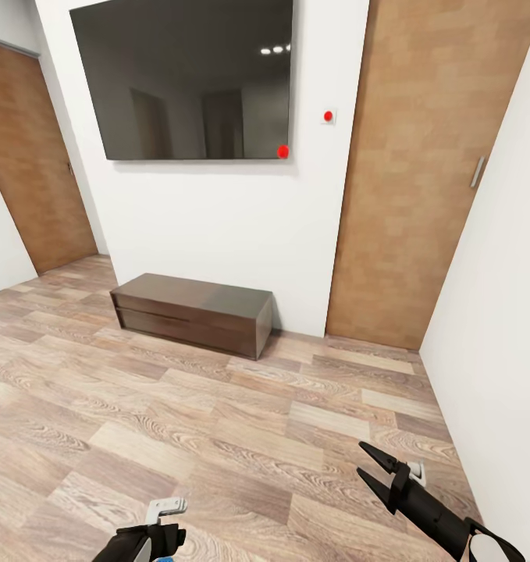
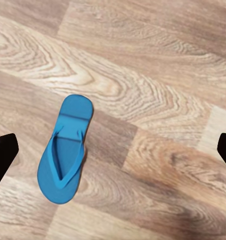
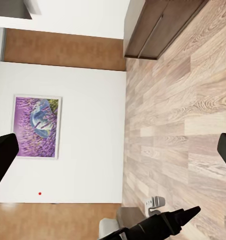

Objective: In the bedroom, move the book from the bed onto either nightstand, and place the two sandals side by side next to the bed.

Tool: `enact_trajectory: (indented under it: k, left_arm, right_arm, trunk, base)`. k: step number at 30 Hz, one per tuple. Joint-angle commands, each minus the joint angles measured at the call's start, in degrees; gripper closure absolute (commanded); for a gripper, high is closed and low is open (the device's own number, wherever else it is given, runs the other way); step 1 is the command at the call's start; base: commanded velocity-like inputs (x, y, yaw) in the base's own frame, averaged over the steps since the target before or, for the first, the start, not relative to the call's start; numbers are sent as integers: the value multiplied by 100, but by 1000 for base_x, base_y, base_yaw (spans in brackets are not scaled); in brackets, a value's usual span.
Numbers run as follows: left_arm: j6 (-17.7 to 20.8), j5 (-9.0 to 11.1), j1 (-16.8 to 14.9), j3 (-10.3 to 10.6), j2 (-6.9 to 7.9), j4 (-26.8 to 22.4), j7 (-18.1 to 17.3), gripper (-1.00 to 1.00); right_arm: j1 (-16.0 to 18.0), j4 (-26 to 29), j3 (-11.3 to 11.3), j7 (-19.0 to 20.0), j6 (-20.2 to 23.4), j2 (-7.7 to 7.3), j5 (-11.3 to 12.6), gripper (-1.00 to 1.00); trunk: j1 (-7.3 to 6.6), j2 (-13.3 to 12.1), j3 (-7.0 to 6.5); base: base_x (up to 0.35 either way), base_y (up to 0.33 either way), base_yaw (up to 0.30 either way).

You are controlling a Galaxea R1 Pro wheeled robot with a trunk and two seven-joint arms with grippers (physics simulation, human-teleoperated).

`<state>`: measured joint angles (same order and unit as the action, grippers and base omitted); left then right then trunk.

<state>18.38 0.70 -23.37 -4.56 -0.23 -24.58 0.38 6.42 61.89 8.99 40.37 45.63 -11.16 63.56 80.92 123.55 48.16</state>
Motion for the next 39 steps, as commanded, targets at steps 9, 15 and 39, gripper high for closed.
enact_trajectory:
  k: [9, 15, 39]
  left_arm:
    - [34, 9, -1, -19, -3, -11, 6, -100]
    - [34, 8, -1, -18, -3, -11, 6, -100]
    - [34, 6, -1, -21, -3, -11, 3, -100]
  right_arm:
    - [3, -2, 6, -1, 33, 0, 9, -100]
    - [3, -2, 6, -2, 32, 0, 0, -100]
    - [2, -10, 6, -2, 27, 4, -2, -100]
  trunk:
    - [197, 365, 168]
    - [329, 605, 275]
    - [856, 1568, 706]
  base:
    - [0, 0, 0]
    - [0, 0, 0]
    - [0, 0, 0]
